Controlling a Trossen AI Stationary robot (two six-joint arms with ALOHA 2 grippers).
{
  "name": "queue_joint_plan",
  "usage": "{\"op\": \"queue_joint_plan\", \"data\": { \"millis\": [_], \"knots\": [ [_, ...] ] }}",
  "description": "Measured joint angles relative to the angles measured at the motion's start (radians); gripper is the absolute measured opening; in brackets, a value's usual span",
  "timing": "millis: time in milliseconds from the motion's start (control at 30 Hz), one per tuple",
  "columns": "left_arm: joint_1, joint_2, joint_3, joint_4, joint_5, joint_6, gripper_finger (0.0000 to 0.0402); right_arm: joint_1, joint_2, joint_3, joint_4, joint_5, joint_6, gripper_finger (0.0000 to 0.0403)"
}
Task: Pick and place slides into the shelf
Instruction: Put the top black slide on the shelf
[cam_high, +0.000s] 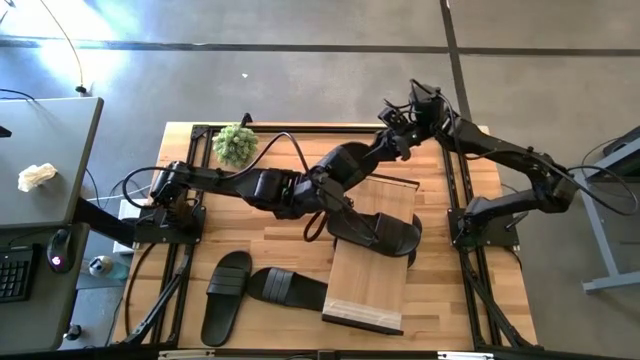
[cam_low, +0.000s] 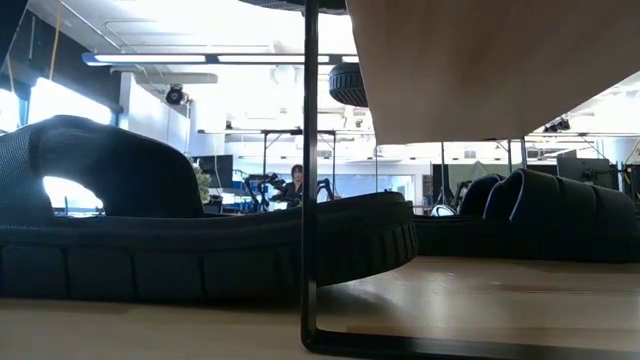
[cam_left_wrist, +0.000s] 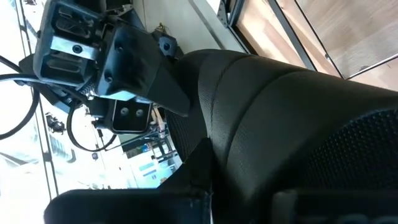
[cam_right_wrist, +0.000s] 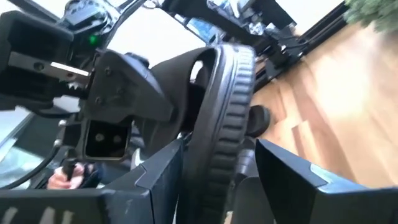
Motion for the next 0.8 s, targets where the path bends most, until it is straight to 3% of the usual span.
{"op": "queue_joint_plan", "data": {
  "millis": [200, 500, 800],
  "knots": [
    [0.001, 0.0, 0.0, -0.002, 0.0, 0.0, 0.0004, -0.002, -0.001, 0.0, 0.0, 0.02, -0.004, 0.0146],
    [0.001, 0.0, 0.0, -0.003, -0.003, -0.05, 0.0028, -0.002, 0.001, 0.0, -0.008, 0.043, -0.041, 0.0018],
    [-0.008, -0.001, 0.0, -0.004, -0.001, -0.114, 0.0102, -0.004, 0.001, 0.0, -0.007, 0.067, -0.076, 0.0013]
  ]
}}
